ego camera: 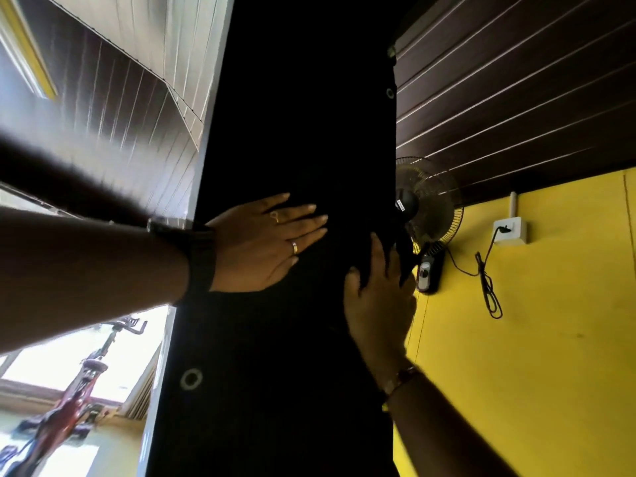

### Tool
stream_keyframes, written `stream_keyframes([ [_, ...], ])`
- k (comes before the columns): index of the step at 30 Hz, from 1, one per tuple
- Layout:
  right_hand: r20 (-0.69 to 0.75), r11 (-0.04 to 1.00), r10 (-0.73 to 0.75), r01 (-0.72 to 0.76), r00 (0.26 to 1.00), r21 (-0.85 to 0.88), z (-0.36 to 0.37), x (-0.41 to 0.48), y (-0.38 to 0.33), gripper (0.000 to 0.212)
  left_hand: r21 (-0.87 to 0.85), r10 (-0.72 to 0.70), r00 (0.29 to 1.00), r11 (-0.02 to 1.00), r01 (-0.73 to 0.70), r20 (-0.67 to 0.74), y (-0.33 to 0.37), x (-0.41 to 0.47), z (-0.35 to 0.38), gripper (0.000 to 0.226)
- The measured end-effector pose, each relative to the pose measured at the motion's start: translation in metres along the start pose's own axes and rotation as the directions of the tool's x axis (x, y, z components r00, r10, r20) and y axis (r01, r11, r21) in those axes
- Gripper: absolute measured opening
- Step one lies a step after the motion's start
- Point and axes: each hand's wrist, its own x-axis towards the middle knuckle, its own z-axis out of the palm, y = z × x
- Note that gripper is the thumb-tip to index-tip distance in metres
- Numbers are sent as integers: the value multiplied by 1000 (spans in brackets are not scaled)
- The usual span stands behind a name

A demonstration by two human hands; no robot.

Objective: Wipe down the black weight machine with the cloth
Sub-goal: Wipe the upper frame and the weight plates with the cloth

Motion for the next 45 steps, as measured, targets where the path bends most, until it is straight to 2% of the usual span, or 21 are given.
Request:
stream_keyframes([
  [3,-14,999,21,-21,1000,-27,17,-67,-30,62,-74,-11,999,997,8,-37,-2,-9,14,56],
  [6,119,987,-141,148,983,-56,26,-138,-48,77,-103,-23,999,994,20,-23,-4,-7,9,57],
  [8,216,942,-309,330,926,-68,28,-173,-39,91,-77,-13,998,997,8,-56,-2,-7,7,57],
  [10,202,798,-572,596,795,-85,31,-183,-10,93,-55,-25,999,998,22,-46,1,-9,3,59],
  [13,191,432,-876,897,442,-95,19,-153,41,83,-25,-62,998,998,62,-7,12,-17,1,63],
  [14,192,359,-907,927,374,-108,16,-137,57,81,-17,-66,998,998,66,23,17,-19,1,64],
  [15,186,348,-912,930,365,-118,13,-122,70,81,-19,-66,997,998,67,38,21,-21,1,64],
  [17,171,460,-865,882,471,-100,14,-99,94,82,-24,-75,997,997,76,35,26,-23,2,64],
  [19,149,649,-745,758,650,-67,12,-91,103,77,-21,-89,995,996,90,36,28,-24,0,64],
  [22,0,937,-349,349,937,-34,19,-111,79,71,-20,-101,995,995,102,18,32,-25,1,64],
  [24,-18,1000,-22,23,1000,14,29,-139,43,69,-25,-110,994,994,110,3,35,-26,2,64],
  [26,41,988,147,-149,988,42,35,-164,6,70,-34,-127,992,991,127,10,38,-26,2,64],
  [28,88,992,122,-125,989,23,35,-185,-19,80,-39,-139,990,989,140,25,41,-26,4,64],
  [30,125,998,-52,48,991,31,31,-207,-27,91,-31,-165,985,986,166,47,45,-27,4,66],
  [32,120,950,-310,313,943,-7,30,-223,-17,94,-38,-181,982,982,184,55,57,-33,3,69],
  [33,122,885,-454,463,883,-56,30,-225,-7,94,-57,-168,984,984,171,57,67,-38,3,70],
  [35,145,671,-715,730,683,-130,32,-220,23,82,-100,-82,995,991,88,64,96,-50,4,70],
  [37,164,489,-845,860,508,-145,35,-210,53,58,-128,-2,998,992,11,67,123,-64,6,68],
  [38,171,455,-864,880,473,-137,36,-206,64,55,-145,6,998,989,3,63,132,-69,6,66],
  [40,132,498,-849,858,511,-123,41,-204,78,56,-178,-23,998,984,33,59,139,-73,6,63],
  [45,-11,784,-617,614,787,-86,43,-220,84,54,-179,-76,993,980,92,95,152,-82,7,62],
])
